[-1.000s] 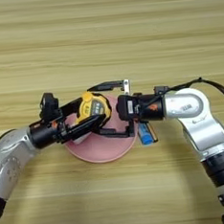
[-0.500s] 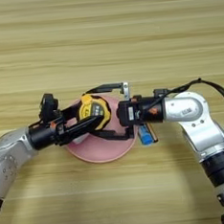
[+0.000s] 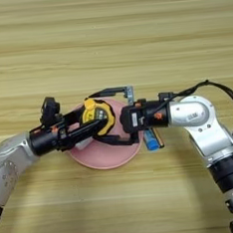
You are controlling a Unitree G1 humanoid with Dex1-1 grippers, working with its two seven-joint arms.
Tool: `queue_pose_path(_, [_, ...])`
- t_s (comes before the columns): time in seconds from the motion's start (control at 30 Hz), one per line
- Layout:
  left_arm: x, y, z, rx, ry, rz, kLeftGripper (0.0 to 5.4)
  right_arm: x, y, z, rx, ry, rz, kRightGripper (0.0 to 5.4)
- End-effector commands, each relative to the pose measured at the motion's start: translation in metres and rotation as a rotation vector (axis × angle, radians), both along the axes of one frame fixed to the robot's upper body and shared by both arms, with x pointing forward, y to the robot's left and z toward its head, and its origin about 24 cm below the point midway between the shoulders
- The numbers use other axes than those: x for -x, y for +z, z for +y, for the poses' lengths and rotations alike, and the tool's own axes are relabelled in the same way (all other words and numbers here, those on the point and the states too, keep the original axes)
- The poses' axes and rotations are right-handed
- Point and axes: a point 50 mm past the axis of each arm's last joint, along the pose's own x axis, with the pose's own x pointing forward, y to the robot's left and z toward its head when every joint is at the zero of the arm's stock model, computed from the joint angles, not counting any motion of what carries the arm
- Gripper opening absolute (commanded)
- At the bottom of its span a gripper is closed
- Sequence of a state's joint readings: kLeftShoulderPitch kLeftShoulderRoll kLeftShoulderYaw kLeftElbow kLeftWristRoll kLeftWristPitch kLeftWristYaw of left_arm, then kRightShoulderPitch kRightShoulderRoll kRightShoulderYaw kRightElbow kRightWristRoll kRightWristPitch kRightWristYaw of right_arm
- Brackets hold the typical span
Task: Move the objects on the table
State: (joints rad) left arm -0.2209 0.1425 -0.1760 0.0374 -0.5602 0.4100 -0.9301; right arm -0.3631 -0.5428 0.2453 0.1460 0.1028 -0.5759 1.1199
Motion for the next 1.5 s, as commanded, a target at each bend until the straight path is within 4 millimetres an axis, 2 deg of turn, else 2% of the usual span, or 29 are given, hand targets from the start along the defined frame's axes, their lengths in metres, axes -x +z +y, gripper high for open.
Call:
queue_pose_path(0.03, [-0.003, 0.003, 0.003, -0.016, 0.017, -0.01, 3.16, -0.002, 0.007, 0.003, -0.005, 0.021, -0.03, 4.59])
queue_pose_path(0.43, [-0.005, 0.003, 0.004, -0.014, 0.027, -0.01, 3.07, -0.002, 0.008, 0.004, -0.022, 0.025, -0.021, 4.59])
queue_pose_path(0.47, [-0.005, 0.003, 0.004, -0.013, 0.028, -0.01, 3.07, -0.002, 0.009, 0.004, -0.024, 0.024, -0.022, 4.95])
queue_pose_path(0.63, [-0.006, 0.003, 0.004, -0.011, 0.031, -0.008, 2.8, -0.002, 0.011, 0.005, -0.043, 0.022, -0.022, 5.39])
queue_pose_path(0.8, [-0.006, 0.003, 0.003, -0.01, 0.035, -0.008, 2.45, -0.002, 0.013, 0.005, -0.057, 0.02, -0.026, 5.4])
queue_pose_path(1.3, [-0.008, 0.004, 0.004, -0.009, 0.044, -0.012, 2.45, -0.004, 0.021, 0.005, -0.109, 0.006, -0.037, 5.4])
queue_pose_path(1.5, [-0.008, 0.003, 0.004, -0.009, 0.056, -0.011, 2.45, 0.004, 0.023, -0.005, -0.095, 0.033, 0.012, 5.4])
